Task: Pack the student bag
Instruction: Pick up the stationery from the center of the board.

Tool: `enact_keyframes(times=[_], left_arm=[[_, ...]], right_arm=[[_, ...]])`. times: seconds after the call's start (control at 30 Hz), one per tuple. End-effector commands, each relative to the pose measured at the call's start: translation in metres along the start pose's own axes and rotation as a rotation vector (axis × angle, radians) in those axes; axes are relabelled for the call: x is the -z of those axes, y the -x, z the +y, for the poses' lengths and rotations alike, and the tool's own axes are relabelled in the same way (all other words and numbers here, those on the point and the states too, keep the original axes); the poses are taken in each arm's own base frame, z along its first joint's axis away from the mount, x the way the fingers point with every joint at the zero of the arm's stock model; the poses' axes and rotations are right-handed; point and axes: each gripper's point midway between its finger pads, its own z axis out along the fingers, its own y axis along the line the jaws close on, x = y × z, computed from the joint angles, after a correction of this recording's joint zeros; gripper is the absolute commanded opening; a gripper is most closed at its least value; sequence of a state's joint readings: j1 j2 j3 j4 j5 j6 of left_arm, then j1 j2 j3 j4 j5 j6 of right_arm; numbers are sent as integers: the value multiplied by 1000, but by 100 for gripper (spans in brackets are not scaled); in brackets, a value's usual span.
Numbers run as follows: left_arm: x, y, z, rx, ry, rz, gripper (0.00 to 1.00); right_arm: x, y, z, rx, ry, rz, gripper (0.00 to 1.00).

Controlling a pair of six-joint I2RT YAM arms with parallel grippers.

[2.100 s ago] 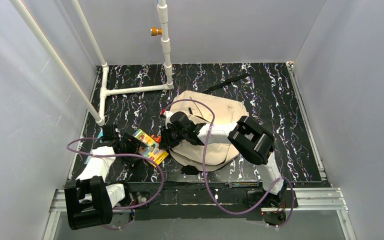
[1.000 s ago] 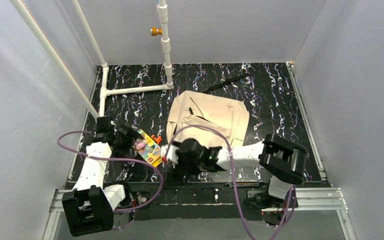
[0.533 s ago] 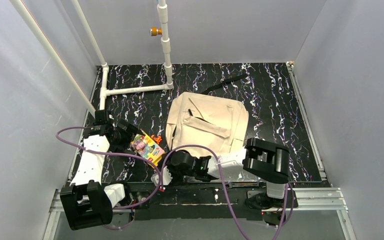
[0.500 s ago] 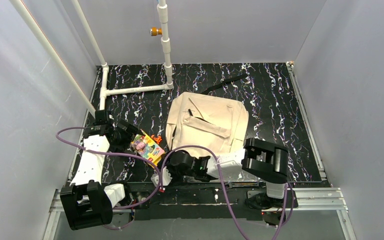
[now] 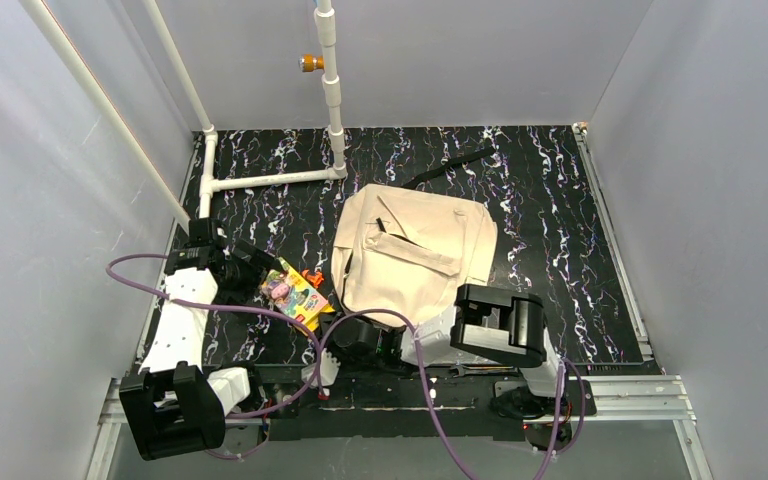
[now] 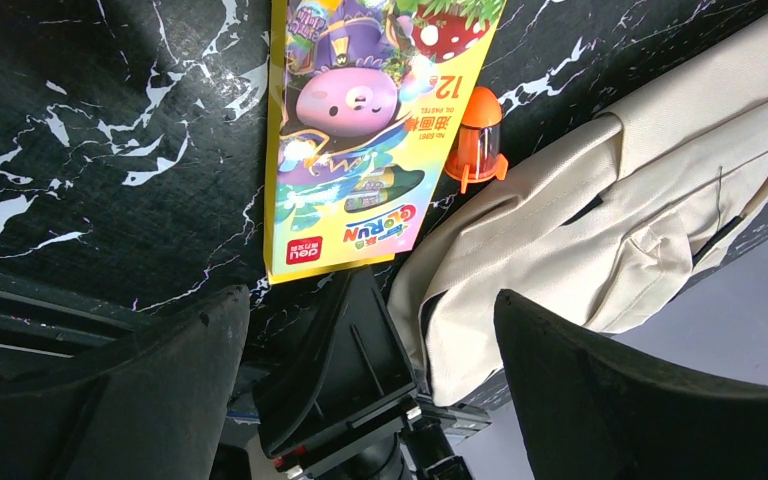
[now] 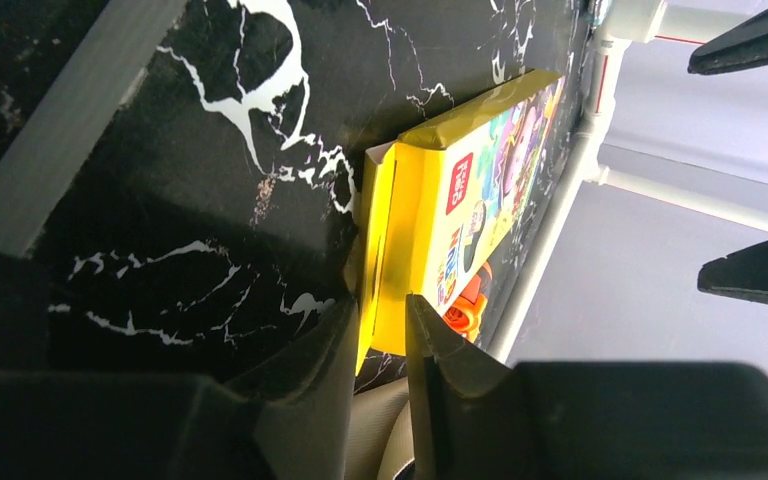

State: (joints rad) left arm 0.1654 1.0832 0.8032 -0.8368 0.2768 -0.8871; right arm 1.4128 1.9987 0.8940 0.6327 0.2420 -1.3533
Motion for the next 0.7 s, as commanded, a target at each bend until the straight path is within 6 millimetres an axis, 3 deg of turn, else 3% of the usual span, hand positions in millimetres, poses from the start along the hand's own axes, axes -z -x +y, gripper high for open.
enact_keyframes(times=[0.0,0.17,0.37,0.67], left_arm=[[6,1,2,-2,20,-9,92],[3,1,8,-20,43,-6,92],[-3,-4,16,-50,48,9,93],[-14,-18,12,-48,-58,46,98]], right_arm=[[-8,-4,32,47,66,26,32],[-14,-12,27,48,-22,94,24],[-14,-8,15,-16,-87,87,1],[4,7,-32,-240,-173,-16,1]])
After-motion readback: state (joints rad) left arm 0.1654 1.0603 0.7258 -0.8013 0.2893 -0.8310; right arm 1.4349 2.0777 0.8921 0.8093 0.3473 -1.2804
